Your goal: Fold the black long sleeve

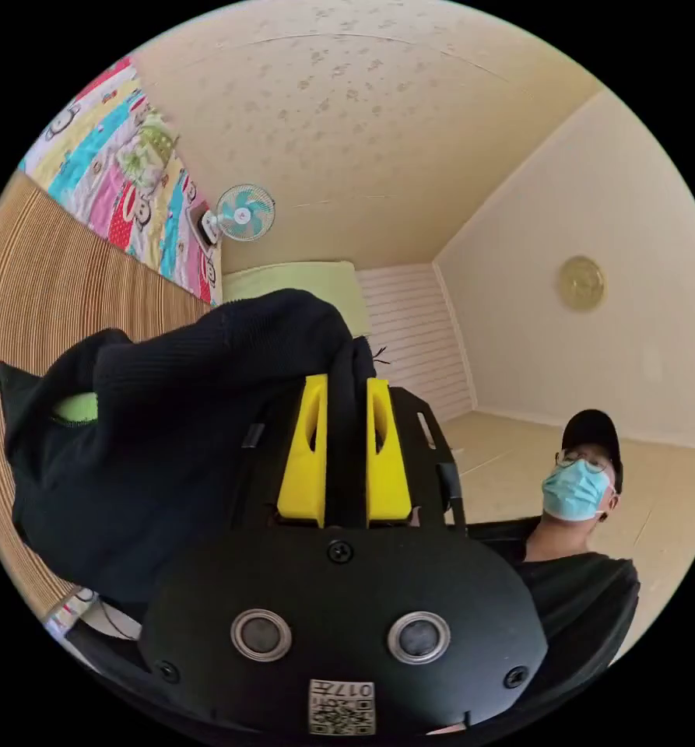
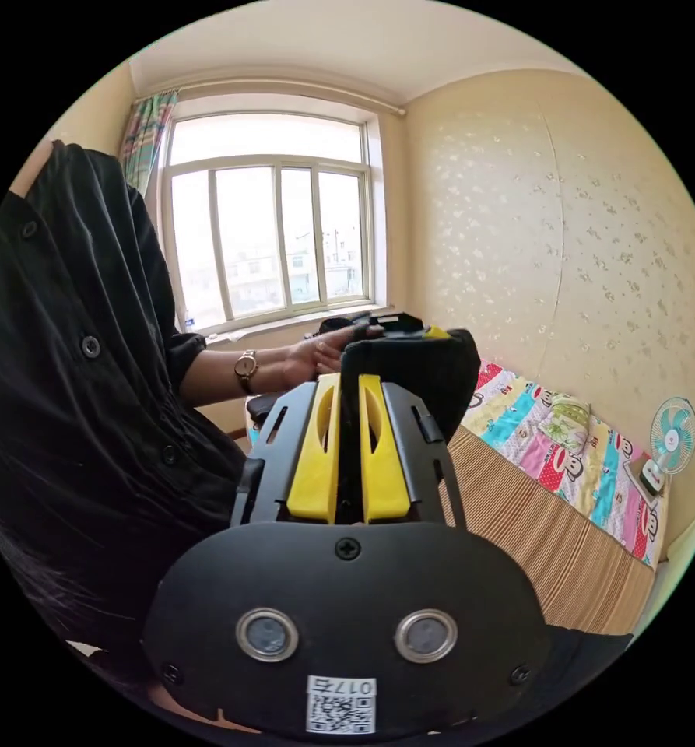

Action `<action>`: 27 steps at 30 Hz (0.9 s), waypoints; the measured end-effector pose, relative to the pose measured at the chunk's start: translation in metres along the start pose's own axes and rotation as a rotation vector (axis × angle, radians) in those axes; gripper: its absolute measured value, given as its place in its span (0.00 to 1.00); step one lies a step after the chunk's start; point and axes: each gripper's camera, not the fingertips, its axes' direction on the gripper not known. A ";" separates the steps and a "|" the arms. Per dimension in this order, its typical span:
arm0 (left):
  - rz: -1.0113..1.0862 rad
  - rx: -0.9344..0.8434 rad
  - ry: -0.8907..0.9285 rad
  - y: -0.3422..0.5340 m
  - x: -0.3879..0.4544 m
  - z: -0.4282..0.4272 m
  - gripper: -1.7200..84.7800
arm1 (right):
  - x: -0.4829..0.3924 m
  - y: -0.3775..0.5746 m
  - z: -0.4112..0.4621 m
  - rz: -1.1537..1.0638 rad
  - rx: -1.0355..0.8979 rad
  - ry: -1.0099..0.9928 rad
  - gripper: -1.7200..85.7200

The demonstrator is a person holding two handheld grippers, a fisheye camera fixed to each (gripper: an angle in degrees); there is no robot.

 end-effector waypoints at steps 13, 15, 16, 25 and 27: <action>1.063 -0.202 0.618 0.131 0.107 -0.066 0.10 | 0.065 0.001 -0.012 0.144 0.249 -0.218 0.17; 1.036 -0.232 0.658 0.141 0.097 -0.053 0.10 | 0.067 -0.017 0.022 0.173 0.149 -0.353 0.21; 1.021 -0.287 0.668 0.149 0.092 -0.040 0.10 | 0.064 -0.026 0.050 0.161 0.077 -0.486 0.21; 0.936 -0.330 0.357 0.214 0.070 -0.038 0.11 | 0.061 -0.036 0.076 0.192 0.101 -0.724 0.05; 0.857 -0.314 0.146 0.226 0.066 -0.048 0.13 | 0.055 -0.050 0.054 0.156 0.084 -0.509 0.04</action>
